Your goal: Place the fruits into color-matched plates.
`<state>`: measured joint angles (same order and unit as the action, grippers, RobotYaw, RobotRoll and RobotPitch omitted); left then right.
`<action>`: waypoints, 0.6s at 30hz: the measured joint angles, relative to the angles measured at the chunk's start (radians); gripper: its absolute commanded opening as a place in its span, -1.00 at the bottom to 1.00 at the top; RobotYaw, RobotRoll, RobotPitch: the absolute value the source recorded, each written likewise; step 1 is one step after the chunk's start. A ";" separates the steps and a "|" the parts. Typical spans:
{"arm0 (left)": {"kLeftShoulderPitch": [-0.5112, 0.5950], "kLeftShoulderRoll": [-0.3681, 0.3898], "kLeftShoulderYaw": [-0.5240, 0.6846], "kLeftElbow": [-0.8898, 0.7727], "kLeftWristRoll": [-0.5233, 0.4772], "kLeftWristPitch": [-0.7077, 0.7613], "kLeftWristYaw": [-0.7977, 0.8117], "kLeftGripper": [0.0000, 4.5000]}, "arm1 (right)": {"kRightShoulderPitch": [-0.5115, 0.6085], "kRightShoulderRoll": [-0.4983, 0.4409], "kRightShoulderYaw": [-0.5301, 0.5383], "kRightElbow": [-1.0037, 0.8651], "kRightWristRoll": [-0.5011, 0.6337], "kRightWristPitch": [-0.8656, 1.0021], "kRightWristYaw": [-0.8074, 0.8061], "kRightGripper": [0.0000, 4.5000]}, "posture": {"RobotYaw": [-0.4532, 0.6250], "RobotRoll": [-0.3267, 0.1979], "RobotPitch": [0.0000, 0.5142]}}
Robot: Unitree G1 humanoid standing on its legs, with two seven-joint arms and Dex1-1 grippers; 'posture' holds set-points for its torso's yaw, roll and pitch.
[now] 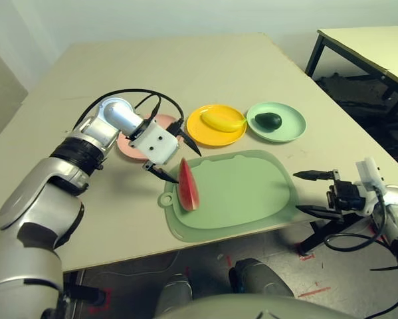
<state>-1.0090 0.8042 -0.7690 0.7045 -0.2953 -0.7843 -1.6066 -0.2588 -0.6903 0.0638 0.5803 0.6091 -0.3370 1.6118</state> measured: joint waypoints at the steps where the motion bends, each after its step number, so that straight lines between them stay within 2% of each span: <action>1: -0.001 -0.005 -0.012 0.005 0.000 -0.012 0.000 1.00 | 0.000 0.001 0.000 -0.001 0.000 0.001 0.000 0.97 | -0.67 0.25 -0.97; 11: -0.008 -0.049 -0.072 0.026 0.012 -0.086 0.000 1.00 | -0.004 0.026 -0.004 -0.020 -0.014 0.018 0.000 0.97 | -0.69 0.25 -0.95; 18: 0.038 -0.047 -0.090 0.001 0.027 -0.097 0.000 1.00 | -0.005 0.042 -0.009 -0.024 -0.037 0.028 0.000 0.97 | -0.69 0.25 -0.94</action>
<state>-0.9709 0.7573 -0.8586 0.7052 -0.2683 -0.8812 -1.6069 -0.2640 -0.6483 0.0545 0.5561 0.5725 -0.3091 1.6118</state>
